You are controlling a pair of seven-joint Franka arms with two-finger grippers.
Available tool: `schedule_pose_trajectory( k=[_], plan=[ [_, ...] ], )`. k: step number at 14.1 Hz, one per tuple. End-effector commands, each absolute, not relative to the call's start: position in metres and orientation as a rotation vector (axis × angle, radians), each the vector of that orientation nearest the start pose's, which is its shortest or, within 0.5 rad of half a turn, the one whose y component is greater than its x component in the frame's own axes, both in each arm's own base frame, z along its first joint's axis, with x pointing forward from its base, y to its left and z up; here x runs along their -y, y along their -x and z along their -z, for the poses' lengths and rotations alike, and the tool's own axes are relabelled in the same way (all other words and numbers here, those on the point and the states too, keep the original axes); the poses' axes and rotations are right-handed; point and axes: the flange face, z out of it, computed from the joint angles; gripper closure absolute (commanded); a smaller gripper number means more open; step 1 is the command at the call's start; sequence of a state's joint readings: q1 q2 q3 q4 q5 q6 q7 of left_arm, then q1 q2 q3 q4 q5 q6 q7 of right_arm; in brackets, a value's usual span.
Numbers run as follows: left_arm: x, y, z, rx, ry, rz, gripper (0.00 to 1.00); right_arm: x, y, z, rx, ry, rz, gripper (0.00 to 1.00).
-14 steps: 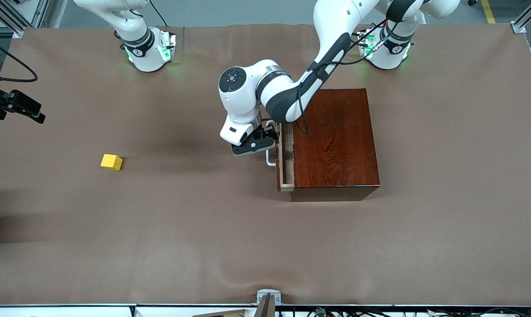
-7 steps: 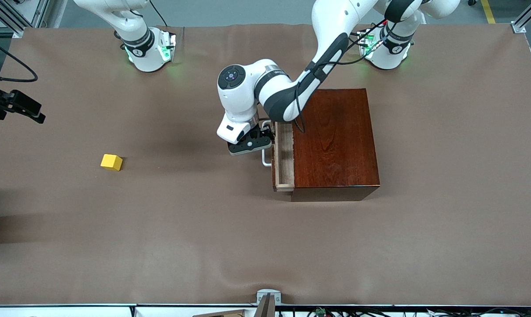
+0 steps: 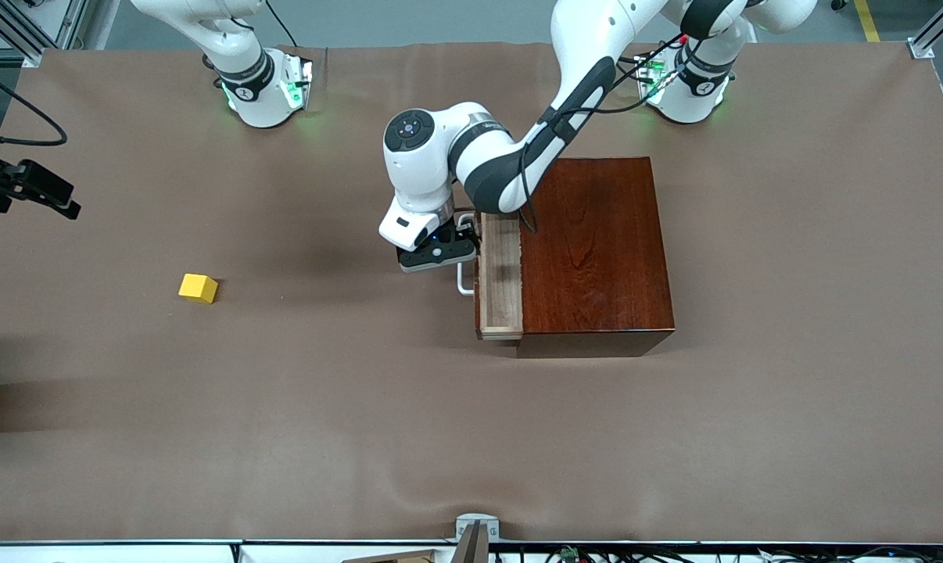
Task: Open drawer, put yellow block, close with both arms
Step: 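Pull the drawer open by its handle with the left gripper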
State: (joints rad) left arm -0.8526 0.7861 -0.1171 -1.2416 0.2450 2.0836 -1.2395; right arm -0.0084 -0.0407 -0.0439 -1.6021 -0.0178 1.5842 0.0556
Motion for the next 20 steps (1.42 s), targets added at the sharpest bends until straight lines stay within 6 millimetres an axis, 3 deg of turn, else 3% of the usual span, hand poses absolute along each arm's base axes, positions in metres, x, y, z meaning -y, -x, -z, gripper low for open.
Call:
schedule_pose_trajectory(
  k=[1,20],
  plan=[
    [0.620,-0.453,-0.304,0.322,3.156,0.244,0.00,0.028,-0.544,-0.634,-0.174,3.152,0.032,0.00],
    [0.644,-0.446,-0.301,0.302,3.308,0.321,0.00,0.025,-0.545,-0.636,-0.177,3.113,0.045,0.00]
  ],
)
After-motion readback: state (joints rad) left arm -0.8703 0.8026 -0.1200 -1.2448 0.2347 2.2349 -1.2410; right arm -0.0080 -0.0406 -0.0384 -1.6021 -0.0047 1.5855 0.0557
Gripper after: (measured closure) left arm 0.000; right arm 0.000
